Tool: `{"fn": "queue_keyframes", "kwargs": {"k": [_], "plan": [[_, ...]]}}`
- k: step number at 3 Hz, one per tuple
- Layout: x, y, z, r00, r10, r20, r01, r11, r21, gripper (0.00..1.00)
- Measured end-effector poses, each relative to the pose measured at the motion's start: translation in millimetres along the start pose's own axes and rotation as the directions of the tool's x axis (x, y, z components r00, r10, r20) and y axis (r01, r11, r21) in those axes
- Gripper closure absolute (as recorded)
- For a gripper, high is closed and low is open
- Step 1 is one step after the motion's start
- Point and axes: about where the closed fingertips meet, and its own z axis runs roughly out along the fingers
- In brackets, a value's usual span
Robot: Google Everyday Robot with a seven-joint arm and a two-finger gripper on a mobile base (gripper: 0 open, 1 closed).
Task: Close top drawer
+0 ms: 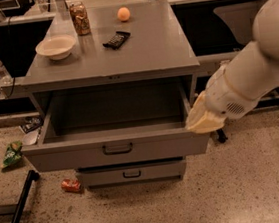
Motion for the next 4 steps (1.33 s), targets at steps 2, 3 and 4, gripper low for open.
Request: {"fn": "queue_keyframes", "kwargs": {"k": [2, 3, 4], "plan": [[-11.7, 4.5, 96.2, 0.979, -0.161, 0.126, 0.157, 0.9869, 0.035, 1.00], [-11.7, 4.5, 96.2, 0.979, -0.161, 0.126, 0.157, 0.9869, 0.035, 1.00], [1.2, 2.5, 125.4, 0.978, -0.151, 0.143, 0.145, 0.9883, 0.047, 1.00]]}}
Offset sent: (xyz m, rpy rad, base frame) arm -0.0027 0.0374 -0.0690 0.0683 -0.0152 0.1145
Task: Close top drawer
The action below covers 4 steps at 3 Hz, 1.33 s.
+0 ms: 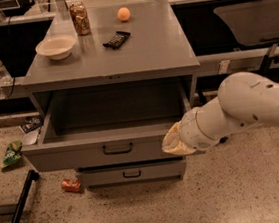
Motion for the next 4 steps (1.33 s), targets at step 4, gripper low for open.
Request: {"fn": "queue_keyframes", "kwargs": {"k": [4], "plan": [[42.5, -43.5, 99.9, 0.989, -0.131, 0.067, 0.114, 0.9703, 0.214, 1.00]]}}
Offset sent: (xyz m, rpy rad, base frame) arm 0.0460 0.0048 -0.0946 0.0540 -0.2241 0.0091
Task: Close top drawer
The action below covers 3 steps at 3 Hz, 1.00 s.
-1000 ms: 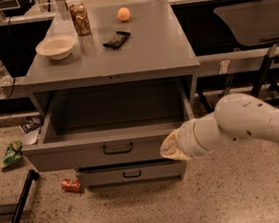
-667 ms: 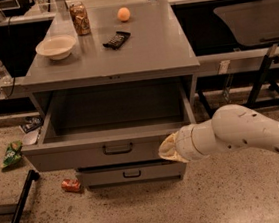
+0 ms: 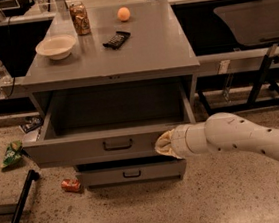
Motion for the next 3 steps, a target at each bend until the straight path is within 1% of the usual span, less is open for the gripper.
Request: {"fn": "queue_keyframes", "kwargs": {"k": [1, 3], "plan": [[7.8, -19.4, 13.1, 1.000, -0.029, -0.007, 0.029, 0.9991, 0.030, 1.00], [26.4, -63.7, 37.2, 0.995, -0.099, -0.033, 0.101, 0.9933, 0.056, 1.00]]}}
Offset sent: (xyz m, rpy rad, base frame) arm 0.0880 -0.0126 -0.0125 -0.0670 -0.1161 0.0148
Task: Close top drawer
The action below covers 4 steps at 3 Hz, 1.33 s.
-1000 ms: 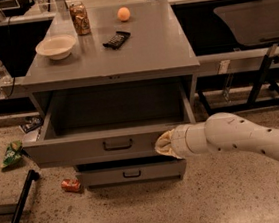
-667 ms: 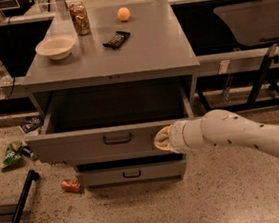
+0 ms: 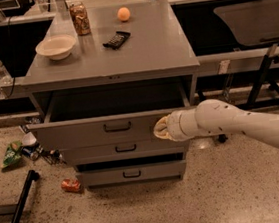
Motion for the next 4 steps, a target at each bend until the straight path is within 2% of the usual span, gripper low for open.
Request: {"fn": "queue_keyframes", "kwargs": {"k": [2, 3, 4], "plan": [[15.9, -34.5, 23.0, 0.998, -0.054, -0.019, 0.054, 0.9985, 0.009, 1.00], [18.7, -41.7, 28.2, 0.997, -0.067, -0.025, 0.067, 0.9978, 0.001, 1.00], [17.3, -38.7, 20.4, 0.997, -0.070, -0.034, 0.070, 0.9975, -0.001, 1.00]]}}
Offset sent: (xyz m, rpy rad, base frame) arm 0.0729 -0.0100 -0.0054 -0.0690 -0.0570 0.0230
